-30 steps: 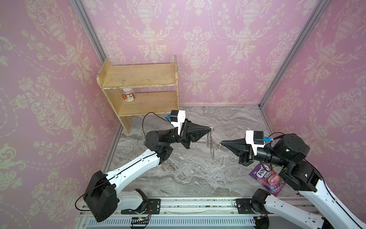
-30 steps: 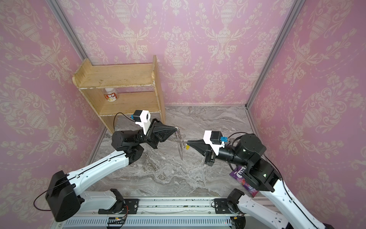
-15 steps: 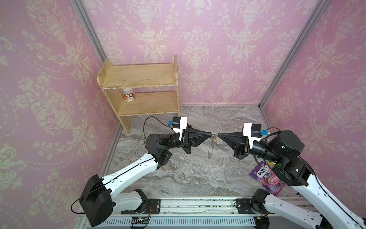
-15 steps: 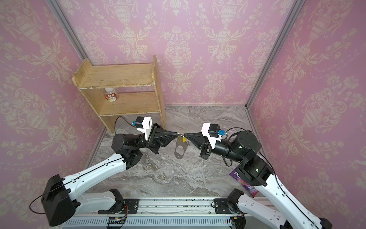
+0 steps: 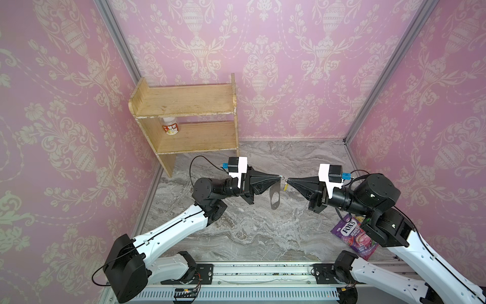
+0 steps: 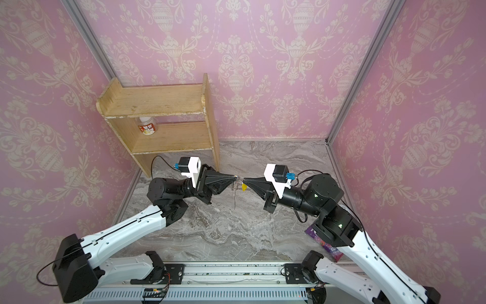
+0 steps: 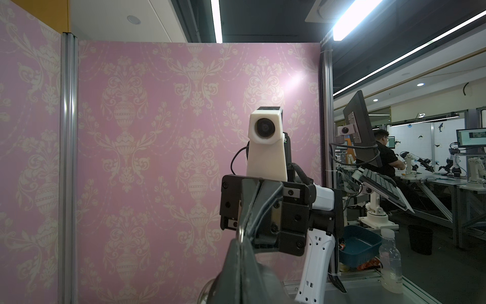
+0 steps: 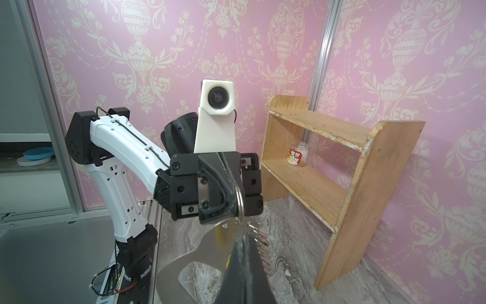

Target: Put the keys on the keyring

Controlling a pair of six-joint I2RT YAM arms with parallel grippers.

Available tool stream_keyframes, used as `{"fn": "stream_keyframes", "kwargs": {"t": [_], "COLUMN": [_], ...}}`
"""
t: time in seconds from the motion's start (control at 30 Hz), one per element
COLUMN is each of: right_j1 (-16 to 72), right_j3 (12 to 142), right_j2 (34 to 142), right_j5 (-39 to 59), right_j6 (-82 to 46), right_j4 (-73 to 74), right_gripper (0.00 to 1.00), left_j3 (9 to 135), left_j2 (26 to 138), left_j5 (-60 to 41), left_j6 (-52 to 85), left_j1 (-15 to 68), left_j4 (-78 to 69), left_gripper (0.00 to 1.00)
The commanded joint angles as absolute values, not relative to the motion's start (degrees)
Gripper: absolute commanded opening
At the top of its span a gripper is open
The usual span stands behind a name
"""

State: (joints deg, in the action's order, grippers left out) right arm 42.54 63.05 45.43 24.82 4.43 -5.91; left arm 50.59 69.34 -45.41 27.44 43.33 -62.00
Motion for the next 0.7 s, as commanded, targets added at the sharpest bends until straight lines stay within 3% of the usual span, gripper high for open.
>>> {"fn": "stream_keyframes", "kwargs": {"t": [0.0, 0.67], "right_j1": [43.1, 43.4], "right_j3": [64.6, 65.8], "right_j2": [44.6, 46.8], "right_j5": [24.5, 25.4], "right_j6": [4.3, 4.9], "right_j4": [-6.1, -4.1], "right_gripper": [0.00, 0.00], "left_j3": [50.6, 50.3], "left_j2": [68.3, 67.6], "left_j5": [-44.2, -44.7], "left_j6": [25.7, 25.2], "left_j1": [43.7, 43.9], "left_j4": [-62.3, -61.0], "left_gripper": [0.00, 0.00]}}
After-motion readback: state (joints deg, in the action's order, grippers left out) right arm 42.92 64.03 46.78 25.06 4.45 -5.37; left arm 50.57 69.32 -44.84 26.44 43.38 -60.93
